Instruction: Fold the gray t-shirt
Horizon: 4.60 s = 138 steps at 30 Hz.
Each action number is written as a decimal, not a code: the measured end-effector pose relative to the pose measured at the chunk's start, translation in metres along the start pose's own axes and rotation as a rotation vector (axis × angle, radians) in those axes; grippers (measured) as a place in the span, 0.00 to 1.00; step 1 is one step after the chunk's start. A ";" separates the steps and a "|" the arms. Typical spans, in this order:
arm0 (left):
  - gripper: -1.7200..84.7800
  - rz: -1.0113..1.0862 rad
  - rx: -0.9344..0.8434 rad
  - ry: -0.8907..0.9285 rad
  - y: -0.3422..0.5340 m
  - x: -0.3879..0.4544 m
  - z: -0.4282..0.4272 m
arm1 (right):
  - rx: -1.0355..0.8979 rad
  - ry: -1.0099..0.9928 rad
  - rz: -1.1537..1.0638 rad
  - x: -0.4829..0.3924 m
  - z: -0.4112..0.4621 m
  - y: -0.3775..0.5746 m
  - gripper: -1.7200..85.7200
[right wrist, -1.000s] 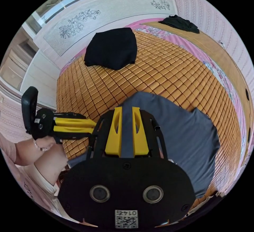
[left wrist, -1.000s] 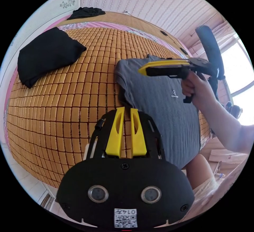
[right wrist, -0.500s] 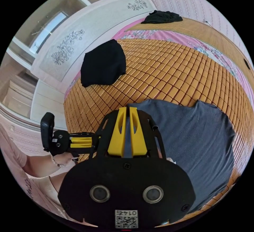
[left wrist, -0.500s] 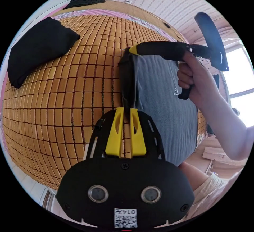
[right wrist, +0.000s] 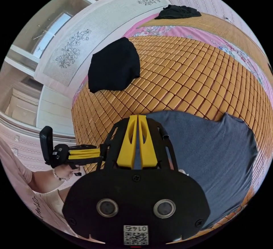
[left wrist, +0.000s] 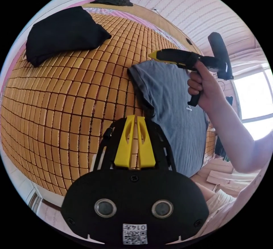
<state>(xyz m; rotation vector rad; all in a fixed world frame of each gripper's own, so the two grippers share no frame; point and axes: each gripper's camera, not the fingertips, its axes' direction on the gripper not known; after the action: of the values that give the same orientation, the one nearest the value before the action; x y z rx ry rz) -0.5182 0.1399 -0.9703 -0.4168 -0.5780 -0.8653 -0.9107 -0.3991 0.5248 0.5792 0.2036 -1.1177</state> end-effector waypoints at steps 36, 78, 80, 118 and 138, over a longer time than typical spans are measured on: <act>0.10 0.035 0.032 -0.056 -0.013 0.029 0.045 | 0.009 0.175 0.125 0.010 -0.034 0.105 0.04; 0.09 0.319 0.112 0.141 -0.035 0.116 0.128 | 0.065 0.208 0.315 -0.007 -0.098 0.083 0.02; 0.10 0.338 0.051 0.169 -0.033 0.132 0.151 | -0.002 0.228 0.328 0.004 -0.099 0.097 0.02; 0.16 1.181 -0.237 0.062 -0.165 0.656 0.469 | 0.341 0.505 0.841 0.058 -0.291 0.431 0.09; 0.10 0.895 -0.138 0.083 -0.186 0.522 0.417 | 0.300 0.394 0.437 -0.010 -0.354 0.451 0.09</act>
<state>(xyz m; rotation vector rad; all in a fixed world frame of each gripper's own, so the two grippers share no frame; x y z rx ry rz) -0.5251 -0.0421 -0.3012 -0.6867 -0.2031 -0.0589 -0.4684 -0.0627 0.3849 1.0569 0.2358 -0.6035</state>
